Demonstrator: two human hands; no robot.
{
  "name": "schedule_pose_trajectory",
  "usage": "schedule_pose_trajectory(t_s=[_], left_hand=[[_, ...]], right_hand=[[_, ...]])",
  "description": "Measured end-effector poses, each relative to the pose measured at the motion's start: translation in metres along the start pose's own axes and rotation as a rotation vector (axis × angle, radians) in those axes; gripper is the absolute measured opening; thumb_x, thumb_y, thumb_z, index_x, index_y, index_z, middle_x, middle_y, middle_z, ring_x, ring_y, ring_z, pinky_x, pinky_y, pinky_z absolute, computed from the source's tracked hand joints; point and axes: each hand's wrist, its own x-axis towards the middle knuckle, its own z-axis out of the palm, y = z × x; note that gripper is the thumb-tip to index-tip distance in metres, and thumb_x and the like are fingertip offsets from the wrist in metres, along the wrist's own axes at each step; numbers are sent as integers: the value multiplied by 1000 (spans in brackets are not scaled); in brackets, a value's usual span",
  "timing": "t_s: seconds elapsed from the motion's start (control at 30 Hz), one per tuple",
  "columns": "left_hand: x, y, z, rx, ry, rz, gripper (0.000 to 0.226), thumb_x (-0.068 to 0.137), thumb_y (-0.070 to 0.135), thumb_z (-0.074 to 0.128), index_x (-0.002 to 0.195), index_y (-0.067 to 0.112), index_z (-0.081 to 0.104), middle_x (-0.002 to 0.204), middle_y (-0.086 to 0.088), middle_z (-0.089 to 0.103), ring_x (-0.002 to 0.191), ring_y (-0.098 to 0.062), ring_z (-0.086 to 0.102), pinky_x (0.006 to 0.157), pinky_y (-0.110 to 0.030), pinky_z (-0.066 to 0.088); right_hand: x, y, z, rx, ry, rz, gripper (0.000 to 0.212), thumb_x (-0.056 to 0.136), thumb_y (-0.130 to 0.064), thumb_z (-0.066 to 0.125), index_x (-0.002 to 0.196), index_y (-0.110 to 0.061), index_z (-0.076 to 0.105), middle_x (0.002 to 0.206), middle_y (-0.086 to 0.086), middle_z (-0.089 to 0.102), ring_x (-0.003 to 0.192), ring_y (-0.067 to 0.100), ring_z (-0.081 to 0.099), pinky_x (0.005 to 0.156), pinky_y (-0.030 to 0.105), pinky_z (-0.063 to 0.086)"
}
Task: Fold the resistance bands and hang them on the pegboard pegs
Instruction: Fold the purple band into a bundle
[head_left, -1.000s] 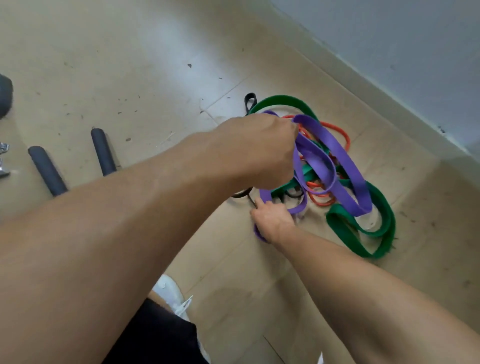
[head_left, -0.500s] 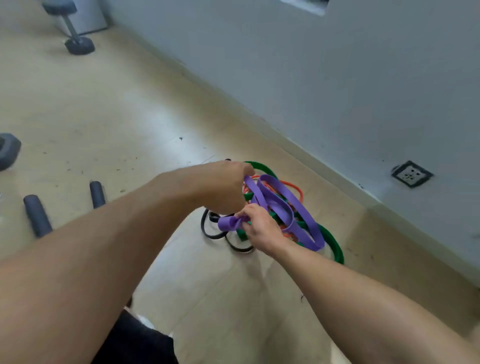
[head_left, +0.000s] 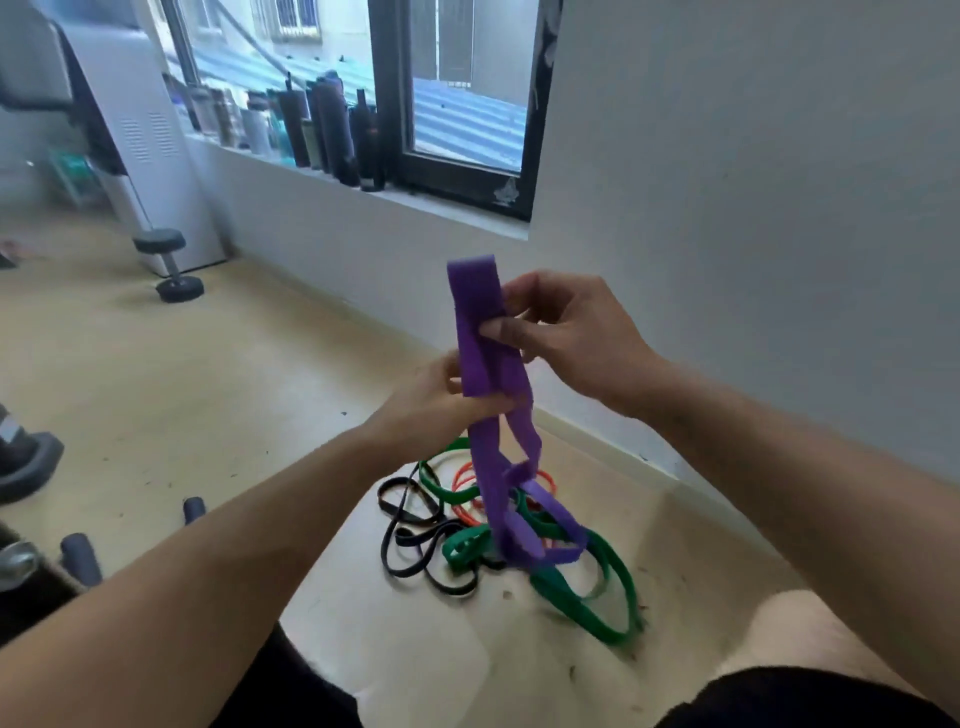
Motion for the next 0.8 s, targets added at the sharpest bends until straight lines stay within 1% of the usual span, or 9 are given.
schedule_pose_trajectory(t_s=[0.07,0.13,0.27,0.37,0.47,0.53,0.6,0.7,0.8], left_hand=[[3,19,8,-45,-57,53,24,90,31,74,111,21,71,106,-2,77,104,-24,71,91,-39,60],[10,32,16,-170,-143,78,24,96,20,68,116,9,67,106,-8,77,100,-24,74,90,-43,61],[34,35,18,-337,-202,40,20,102,11,56,115,-2,64,99,-14,75,88,-21,76,72,-28,61],[64,25,19,-368,-98,32,20,103,15,55,93,3,68,94,-17,76,85,-31,73,78,-36,61],[89,8,26,-451,1,22,21,103,18,56,87,4,60,87,-19,75,83,-36,74,80,-39,62],[98,-13,32,-478,46,1,25,102,23,59,84,4,61,81,-18,73,79,-36,73,83,-45,60],[103,-34,36,-469,67,-40,26,102,24,60,82,8,60,78,-17,72,84,-42,72,84,-48,59],[105,-50,33,-443,102,-94,28,103,29,57,82,12,59,83,-18,75,83,-39,73,73,-39,60],[111,-51,34,-513,199,-131,35,104,29,56,71,16,60,73,-12,73,87,-41,73,84,-44,60]], right_hand=[[-1,-13,-12,27,-32,13,20,87,-15,79,106,-21,72,93,0,75,77,7,71,67,20,57],[-1,-12,-23,24,-40,56,29,86,-19,79,114,-18,72,102,6,76,87,15,74,72,24,60],[-1,25,-45,4,25,189,48,81,-34,83,125,-23,67,110,1,74,97,13,74,82,27,63],[-2,68,-45,-110,-160,347,52,79,-43,83,126,-36,62,114,-12,71,99,-2,70,87,23,61],[0,110,-24,-186,-387,444,50,79,-51,82,121,-49,55,122,-21,65,112,1,64,102,30,54],[-1,135,-1,-205,-439,442,47,78,-51,83,117,-54,56,121,-26,62,117,-1,57,106,29,47],[-4,159,25,-137,-402,439,49,78,-48,85,119,-50,59,119,-25,66,113,-6,58,99,24,48],[-3,182,57,-100,-287,418,47,78,-44,85,116,-50,57,109,-22,68,101,-7,61,82,15,47],[8,193,73,-147,-202,409,34,78,-53,83,104,-40,65,91,-10,71,84,4,65,72,25,51]])
